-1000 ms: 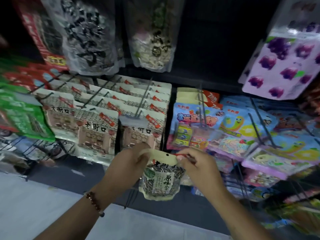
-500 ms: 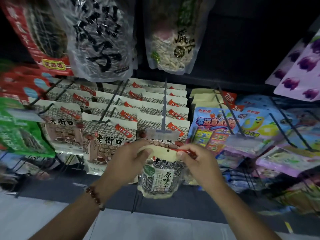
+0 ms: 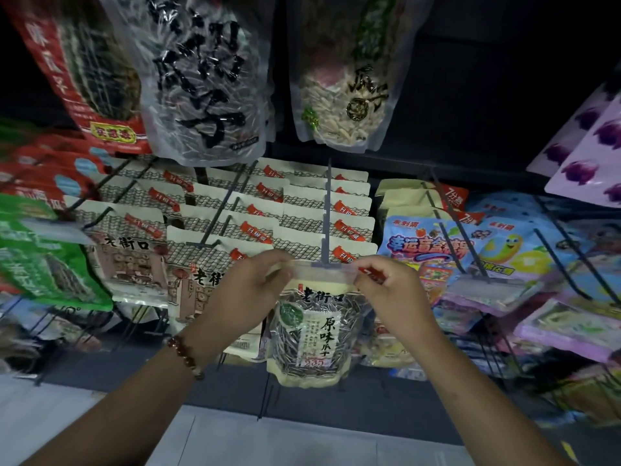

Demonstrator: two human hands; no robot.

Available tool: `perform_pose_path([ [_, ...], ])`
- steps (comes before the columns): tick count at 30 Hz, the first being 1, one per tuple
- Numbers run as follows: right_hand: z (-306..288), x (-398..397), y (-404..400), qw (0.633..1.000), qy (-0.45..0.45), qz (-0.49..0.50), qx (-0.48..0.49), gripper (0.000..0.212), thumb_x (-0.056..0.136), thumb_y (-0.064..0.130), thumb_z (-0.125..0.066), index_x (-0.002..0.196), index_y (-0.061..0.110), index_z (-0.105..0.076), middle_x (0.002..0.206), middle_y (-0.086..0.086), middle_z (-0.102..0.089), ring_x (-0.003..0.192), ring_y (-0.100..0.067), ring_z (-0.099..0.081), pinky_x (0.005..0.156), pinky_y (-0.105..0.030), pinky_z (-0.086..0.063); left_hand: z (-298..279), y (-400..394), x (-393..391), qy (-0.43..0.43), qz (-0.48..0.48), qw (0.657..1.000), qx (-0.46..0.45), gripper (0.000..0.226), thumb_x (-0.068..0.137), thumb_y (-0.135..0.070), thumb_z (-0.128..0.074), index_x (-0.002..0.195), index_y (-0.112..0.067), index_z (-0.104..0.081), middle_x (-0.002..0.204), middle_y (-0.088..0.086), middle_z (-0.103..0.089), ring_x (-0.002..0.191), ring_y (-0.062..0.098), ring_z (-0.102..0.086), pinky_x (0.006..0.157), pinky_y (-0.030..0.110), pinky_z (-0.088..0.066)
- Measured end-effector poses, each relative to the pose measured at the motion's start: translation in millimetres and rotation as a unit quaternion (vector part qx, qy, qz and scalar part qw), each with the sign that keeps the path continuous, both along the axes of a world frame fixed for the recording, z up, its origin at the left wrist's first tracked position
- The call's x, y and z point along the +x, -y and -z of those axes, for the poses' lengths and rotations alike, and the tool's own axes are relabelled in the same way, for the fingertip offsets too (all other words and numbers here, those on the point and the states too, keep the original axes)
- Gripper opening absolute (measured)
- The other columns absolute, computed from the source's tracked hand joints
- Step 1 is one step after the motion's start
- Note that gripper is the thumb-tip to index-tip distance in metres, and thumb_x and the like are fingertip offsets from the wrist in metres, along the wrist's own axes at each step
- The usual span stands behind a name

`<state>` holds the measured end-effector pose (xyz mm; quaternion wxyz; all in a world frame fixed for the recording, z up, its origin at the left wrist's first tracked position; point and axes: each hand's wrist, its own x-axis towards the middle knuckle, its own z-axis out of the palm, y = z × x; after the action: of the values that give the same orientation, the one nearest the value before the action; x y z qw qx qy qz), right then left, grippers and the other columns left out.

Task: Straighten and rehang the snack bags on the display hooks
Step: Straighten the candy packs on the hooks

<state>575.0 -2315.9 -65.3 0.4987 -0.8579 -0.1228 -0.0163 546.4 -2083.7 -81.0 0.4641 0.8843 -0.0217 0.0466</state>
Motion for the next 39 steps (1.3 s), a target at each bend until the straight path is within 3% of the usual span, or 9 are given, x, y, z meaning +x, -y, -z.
perform_pose_path([
  [6,-2.2,9.9,-7.7,1.0,0.01,0.007,-0.004,0.016,0.09,0.016,-0.067,0.1,0.026,-0.074,0.097,0.021,-0.069,0.078,0.002,-0.063,0.067,-0.023,-0.051,0.9,-1.9,9.4,0.022,-0.03,0.998,-0.044,0.022,0.096,-0.026,-0.06,0.092,-0.048,-0.063,0.078,-0.003,-0.07,0.062,0.025,-0.063,0.056,0.044,-0.054],
  [10,-0.7,14.0,-13.3,0.999,0.023,0.004,-0.023,0.017,0.09,0.014,-0.065,0.101,0.023,-0.075,0.101,0.017,-0.07,0.068,0.005,-0.06,0.058,-0.014,-0.043,2.2,-0.6,10.9,0.028,-0.066,0.997,-0.023,0.014,0.095,-0.031,-0.058,0.107,-0.029,-0.065,0.073,-0.004,-0.069,0.055,0.012,-0.059,0.056,0.038,-0.052],
  [13,0.0,18.4,-15.6,0.999,0.033,0.01,-0.025,0.012,0.09,0.024,-0.068,0.1,0.025,-0.075,0.1,0.017,-0.071,0.083,0.003,-0.063,0.071,-0.022,-0.051,-0.5,1.8,11.6,0.039,-0.079,0.996,0.013,0.023,0.095,-0.034,-0.056,0.113,-0.023,-0.066,0.074,-0.007,-0.068,0.054,0.008,-0.059,0.056,0.034,-0.051],
  [19,4.6,18.7,-12.2,0.999,0.02,0.027,-0.013,0.014,0.09,0.027,-0.067,0.102,0.023,-0.074,0.102,0.016,-0.071,0.081,-0.006,-0.067,0.073,-0.037,-0.058,2.6,1.6,12.3,0.044,-0.068,0.996,0.038,0.02,0.095,-0.033,-0.055,0.112,-0.027,-0.065,0.071,-0.001,-0.069,0.053,0.012,-0.059,0.051,0.033,-0.048],
  [21,4.7,19.4,-13.5,0.999,0.022,0.031,-0.024,0.013,0.091,0.027,-0.066,0.102,0.024,-0.074,0.102,0.016,-0.07,0.078,-0.005,-0.066,0.071,-0.033,-0.056,4.6,0.6,15.5,0.041,-0.064,0.996,0.035,0.021,0.096,-0.034,-0.054,0.112,-0.027,-0.064,0.072,-0.004,-0.068,0.052,0.01,-0.056,0.05,0.028,-0.042],
  [25,5.6,23.4,-18.0,0.996,0.043,0.038,-0.064,0.015,0.093,0.027,-0.065,0.106,0.026,-0.072,0.1,0.014,-0.071,0.074,-0.002,-0.063,0.063,-0.023,-0.049,3.6,1.0,22.6,0.052,-0.063,0.993,0.082,0.017,0.098,-0.034,-0.052,0.11,-0.028,-0.063,0.074,-0.006,-0.069,0.058,0.013,-0.06,0.055,0.031,-0.05],
  [31,8.6,27.5,-24.6,0.986,0.094,0.057,-0.124,0.016,0.095,0.027,-0.061,0.108,0.022,-0.07,0.103,0.008,-0.069,0.088,-0.01,-0.063,0.077,-0.037,-0.055,6.2,8.5,24.2,0.11,-0.078,0.976,0.168,0.025,0.098,-0.028,-0.052,0.121,-0.021,-0.06,0.098,0.002,-0.071,0.073,0.021,-0.065,0.06,0.03,-0.051],
  [35,9.9,21.3,-22.1,0.983,0.114,0.055,-0.136,0.019,0.095,0.027,-0.062,0.111,0.021,-0.069,0.106,0.007,-0.067,0.092,-0.009,-0.061,0.079,-0.03,-0.053,12.2,8.3,15.5,0.12,-0.041,0.981,0.149,0.041,0.093,-0.017,-0.058,0.134,-0.023,-0.053,0.117,-0.001,-0.063,0.071,0.012,-0.061,0.061,0.033,-0.054],
  [39,10.6,7.6,-16.7,0.984,0.095,0.067,-0.138,0.025,0.095,0.026,-0.058,0.119,0.025,-0.064,0.111,0.009,-0.063,0.095,-0.005,-0.058,0.079,-0.019,-0.049,17.9,9.1,-3.8,0.103,-0.016,0.991,0.089,0.055,0.096,-0.021,-0.057,0.145,-0.032,-0.036,0.131,-0.014,-0.045,0.086,-0.002,-0.051,0.079,0.013,-0.039],
])
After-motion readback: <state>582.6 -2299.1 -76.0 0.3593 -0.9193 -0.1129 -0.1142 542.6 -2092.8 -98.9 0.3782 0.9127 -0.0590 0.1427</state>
